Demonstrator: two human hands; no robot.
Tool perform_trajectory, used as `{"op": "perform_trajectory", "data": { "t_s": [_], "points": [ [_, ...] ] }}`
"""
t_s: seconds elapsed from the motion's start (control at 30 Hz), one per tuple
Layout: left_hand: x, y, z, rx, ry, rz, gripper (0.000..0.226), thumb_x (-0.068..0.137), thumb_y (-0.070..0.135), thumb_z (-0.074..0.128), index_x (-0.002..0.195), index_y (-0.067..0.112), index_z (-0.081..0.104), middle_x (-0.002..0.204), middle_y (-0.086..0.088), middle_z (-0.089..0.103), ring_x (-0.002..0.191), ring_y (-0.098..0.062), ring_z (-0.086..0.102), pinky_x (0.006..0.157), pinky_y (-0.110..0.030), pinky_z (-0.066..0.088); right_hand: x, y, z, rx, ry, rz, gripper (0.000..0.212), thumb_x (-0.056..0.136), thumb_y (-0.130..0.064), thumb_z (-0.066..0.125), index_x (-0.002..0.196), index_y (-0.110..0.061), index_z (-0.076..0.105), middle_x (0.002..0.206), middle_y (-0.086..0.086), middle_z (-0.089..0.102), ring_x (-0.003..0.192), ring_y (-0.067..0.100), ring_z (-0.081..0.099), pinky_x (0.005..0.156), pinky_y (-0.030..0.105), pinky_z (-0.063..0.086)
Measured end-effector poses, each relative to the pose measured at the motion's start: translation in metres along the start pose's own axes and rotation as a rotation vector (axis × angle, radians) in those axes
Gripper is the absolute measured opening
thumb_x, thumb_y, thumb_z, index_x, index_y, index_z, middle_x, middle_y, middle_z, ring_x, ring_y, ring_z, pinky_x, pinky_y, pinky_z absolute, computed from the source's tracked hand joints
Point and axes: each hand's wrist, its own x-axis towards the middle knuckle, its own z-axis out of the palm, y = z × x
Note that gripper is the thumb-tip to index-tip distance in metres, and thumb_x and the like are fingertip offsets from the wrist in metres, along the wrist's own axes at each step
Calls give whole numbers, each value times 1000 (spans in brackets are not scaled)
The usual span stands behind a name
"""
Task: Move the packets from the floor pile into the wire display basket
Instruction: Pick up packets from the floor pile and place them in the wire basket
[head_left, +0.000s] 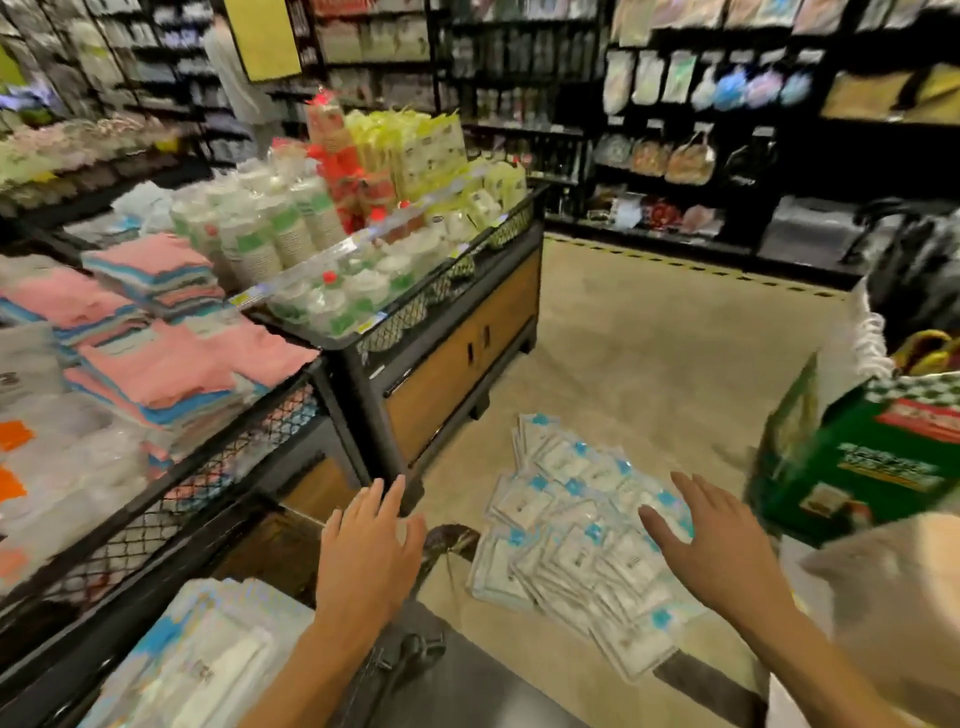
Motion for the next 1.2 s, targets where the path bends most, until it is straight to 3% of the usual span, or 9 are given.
{"op": "perform_trajectory", "data": {
  "t_s": [0.23,0.33,0.43,0.6,0.8,1.0,1.2],
  "points": [
    [65,119,50,6,-70,155,57,105,51,34,158,28,33,162,3,38,150,-17,34,124,-43,23,45,93,-12,-5,16,154,79,97,-74,34,161,-28,28,167,0,31,153,24,28,125,40,21],
    [86,154,69,12,-87,245,57,103,51,33,151,22,45,150,-1,53,136,-21,51,114,-43,38,56,122,-18,-7,22,201,79,97,-74,33,160,-27,29,167,1,32,153,23,29,125,39,21],
    [107,178,88,-13,-97,332,48,103,44,46,144,18,52,136,-2,63,120,-21,61,102,-39,46,67,144,-19,-5,31,258,81,97,-75,33,161,-25,29,167,0,30,154,22,27,125,38,21],
    [156,196,131,-6,-232,358,61,104,50,39,159,23,32,161,-2,39,146,-21,39,120,-43,32,90,168,-3,3,-19,395,85,95,-79,30,162,-28,25,170,-1,24,156,22,23,126,41,18],
    [237,207,183,31,-359,411,64,105,54,29,163,27,19,168,3,24,154,-17,23,125,-41,21,142,163,12,-31,-91,493,83,96,-76,28,163,-28,20,171,0,20,157,22,19,127,42,15],
    [327,204,252,28,-430,425,66,105,54,28,163,27,14,168,1,23,153,-19,24,126,-43,20,222,146,44,27,-91,552,93,88,-81,28,163,-27,22,171,0,21,158,22,18,129,42,16],
    [371,190,368,79,-484,400,78,96,60,19,161,17,26,164,-7,34,151,-24,31,123,-48,26,298,174,140,37,-170,559,91,89,-80,32,163,-28,20,169,0,25,157,23,22,127,44,20]
  ]
}}
